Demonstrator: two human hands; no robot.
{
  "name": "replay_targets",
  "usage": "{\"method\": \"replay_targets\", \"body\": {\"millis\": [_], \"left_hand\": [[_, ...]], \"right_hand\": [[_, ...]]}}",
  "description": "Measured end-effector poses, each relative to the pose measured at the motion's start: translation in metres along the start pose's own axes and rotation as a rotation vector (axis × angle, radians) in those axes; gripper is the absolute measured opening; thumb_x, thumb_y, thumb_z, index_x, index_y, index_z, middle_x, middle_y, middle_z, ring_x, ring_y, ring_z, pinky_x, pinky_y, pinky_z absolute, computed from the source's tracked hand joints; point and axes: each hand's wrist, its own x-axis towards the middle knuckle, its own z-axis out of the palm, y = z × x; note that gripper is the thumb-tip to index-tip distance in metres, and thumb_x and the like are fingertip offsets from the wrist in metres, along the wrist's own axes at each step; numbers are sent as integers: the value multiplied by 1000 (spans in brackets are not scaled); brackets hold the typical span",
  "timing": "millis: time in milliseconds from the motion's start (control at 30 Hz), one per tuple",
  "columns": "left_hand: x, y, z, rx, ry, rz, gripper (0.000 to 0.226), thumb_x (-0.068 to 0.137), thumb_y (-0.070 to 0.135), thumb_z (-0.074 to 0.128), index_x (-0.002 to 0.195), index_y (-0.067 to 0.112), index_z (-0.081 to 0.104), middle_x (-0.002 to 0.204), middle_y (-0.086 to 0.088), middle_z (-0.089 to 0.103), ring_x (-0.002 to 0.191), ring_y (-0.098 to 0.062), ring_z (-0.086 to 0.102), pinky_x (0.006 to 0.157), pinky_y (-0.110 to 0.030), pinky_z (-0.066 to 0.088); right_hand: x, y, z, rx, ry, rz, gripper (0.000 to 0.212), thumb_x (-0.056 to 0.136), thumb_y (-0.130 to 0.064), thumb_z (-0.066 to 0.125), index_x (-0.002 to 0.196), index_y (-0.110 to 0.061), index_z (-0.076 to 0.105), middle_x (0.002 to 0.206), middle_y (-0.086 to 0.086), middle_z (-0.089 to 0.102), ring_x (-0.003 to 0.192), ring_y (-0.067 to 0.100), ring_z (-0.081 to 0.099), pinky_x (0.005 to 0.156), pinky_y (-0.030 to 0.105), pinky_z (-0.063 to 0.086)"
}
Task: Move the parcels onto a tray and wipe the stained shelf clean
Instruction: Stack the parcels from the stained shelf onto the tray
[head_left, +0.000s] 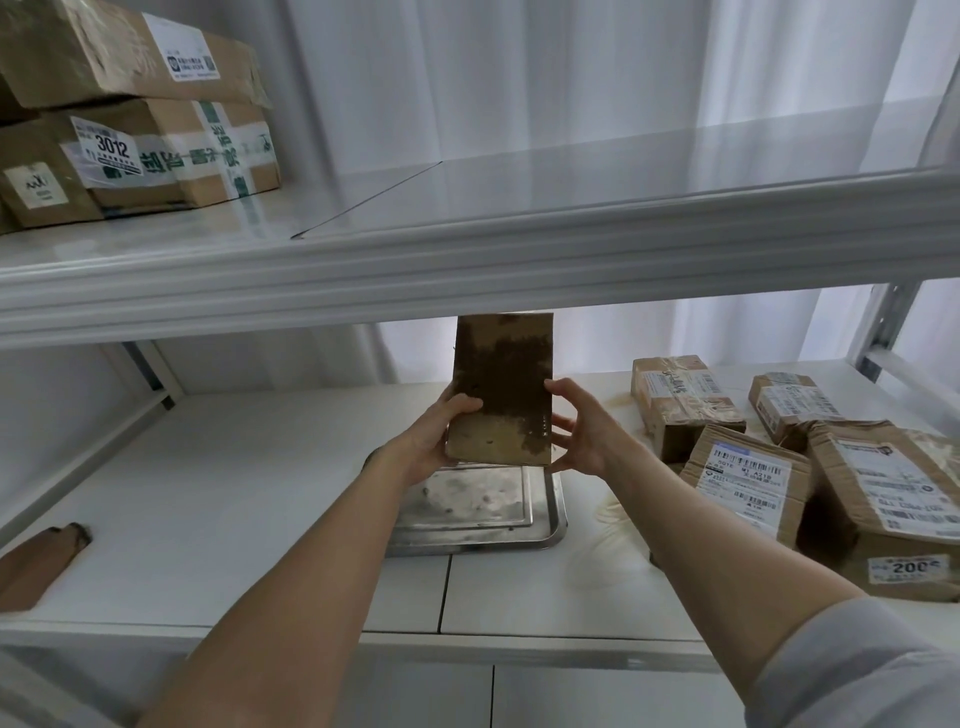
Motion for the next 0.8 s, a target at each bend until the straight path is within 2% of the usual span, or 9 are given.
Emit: {"method": "replay_targets", "body": {"millis": [100, 233, 367, 467, 533, 600, 667, 733, 800], "left_hand": [[4, -3, 4, 224, 42, 7, 65, 79, 45, 70, 134, 33, 39, 128, -5, 56, 115, -26, 55, 103, -46, 45], [6, -4, 8, 410, 122, 99, 76, 74, 45, 75, 138, 29, 36, 129, 0, 54, 113, -20, 56, 99, -36, 50], [5, 2, 14, 407, 144, 110, 66, 76, 42, 74, 131, 23, 44, 126, -2, 58, 112, -23, 58, 97, -38, 51], [-1, 5, 11, 289, 144, 35, 61, 76, 58, 62, 123, 19, 55, 125, -6, 61, 113, -26, 58, 101, -42, 47], [-4, 5, 4, 151, 148, -26, 62, 77, 70, 50, 118, 23, 58, 123, -3, 61, 117, -26, 54, 105, -46, 41], [-4, 6, -3, -17, 180, -50, 49, 90, 64, 36, 114, 26, 57, 117, -2, 59, 117, -28, 53, 104, -51, 42], [-2, 5, -8, -140, 256, -53, 43, 97, 54, 34, 120, 24, 55, 127, -8, 51, 118, -33, 52, 98, -54, 47], [0, 4, -11, -210, 294, -87, 45, 96, 49, 43, 132, 22, 49, 137, -13, 46, 110, -35, 58, 85, -52, 54], [-5, 2, -11, -251, 217, -153, 53, 94, 54, 44, 130, 16, 51, 125, -15, 58, 97, -32, 64, 84, -50, 54]], "right_hand": [[0, 0, 4, -45, 69, 2, 48, 86, -46, 59, 123, -22, 39, 119, 10, 48, 110, 31, 47, 98, 61, 35], [5, 1, 9, -67, 158, 6, 53, 83, -50, 63, 119, -22, 37, 123, 11, 45, 112, 34, 46, 83, 54, 40], [10, 3, 14, -65, 203, 15, 66, 76, -60, 66, 122, -22, 37, 126, 10, 44, 121, 38, 44, 85, 55, 41], [12, 3, 14, -59, 226, 19, 80, 74, -64, 65, 135, -20, 36, 134, 9, 43, 127, 38, 42, 93, 55, 41], [11, 3, 13, -27, 208, 30, 73, 77, -64, 63, 130, -20, 39, 132, 9, 48, 116, 35, 49, 86, 51, 45], [9, 4, 15, 39, 176, 47, 66, 79, -62, 62, 126, -19, 43, 117, 9, 55, 98, 30, 56, 76, 45, 51], [13, 6, 16, 112, 144, 54, 70, 78, -60, 63, 131, -19, 46, 112, 9, 56, 97, 29, 57, 83, 46, 52], [12, 7, 23, 141, 121, 53, 65, 79, -59, 61, 128, -18, 50, 109, 10, 57, 100, 29, 58, 92, 48, 49], [12, 7, 31, 167, 100, 69, 59, 78, -59, 61, 118, -15, 57, 105, 11, 61, 98, 30, 60, 93, 47, 49]]}}
